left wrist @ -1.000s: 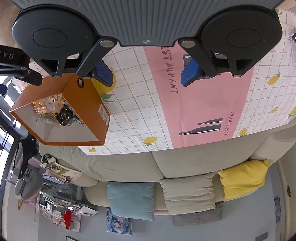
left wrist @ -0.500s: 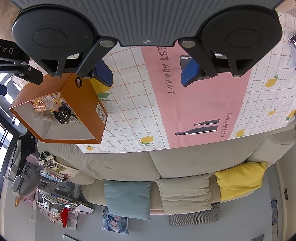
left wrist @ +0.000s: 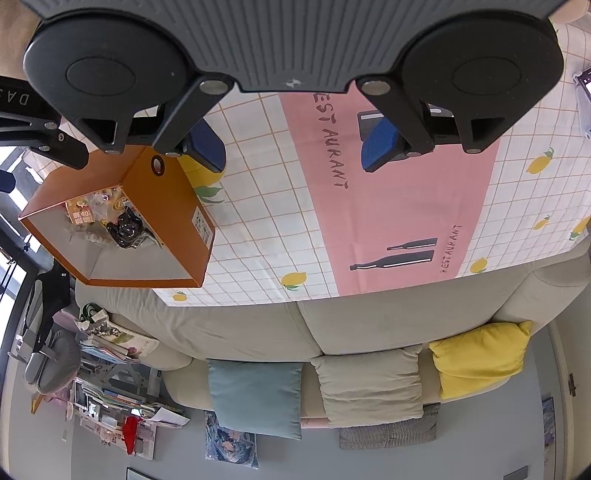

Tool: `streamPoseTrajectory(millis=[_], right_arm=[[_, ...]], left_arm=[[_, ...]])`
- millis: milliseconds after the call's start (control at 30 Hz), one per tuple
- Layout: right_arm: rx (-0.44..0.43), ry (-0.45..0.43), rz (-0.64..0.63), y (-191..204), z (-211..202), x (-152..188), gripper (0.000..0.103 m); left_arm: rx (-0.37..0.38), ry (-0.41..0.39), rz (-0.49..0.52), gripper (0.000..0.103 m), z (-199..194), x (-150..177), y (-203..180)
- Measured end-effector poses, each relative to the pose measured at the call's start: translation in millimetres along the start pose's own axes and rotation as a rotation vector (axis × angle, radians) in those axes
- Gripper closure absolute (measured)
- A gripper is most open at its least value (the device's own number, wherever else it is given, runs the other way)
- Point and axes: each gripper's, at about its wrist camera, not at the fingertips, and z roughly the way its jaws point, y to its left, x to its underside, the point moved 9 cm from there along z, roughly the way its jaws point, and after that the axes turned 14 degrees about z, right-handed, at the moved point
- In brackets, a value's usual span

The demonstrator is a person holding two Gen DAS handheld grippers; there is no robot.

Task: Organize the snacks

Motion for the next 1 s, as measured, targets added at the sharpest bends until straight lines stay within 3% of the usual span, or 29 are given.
streamPoseTrajectory(millis=[1000], right_arm=[[-0.011, 0.005, -0.007, 3.3, -4.9, 2.3, 0.003]], left_arm=[[-0.013, -0.008, 0.01, 0.006, -7.4, -3.6, 1.1]])
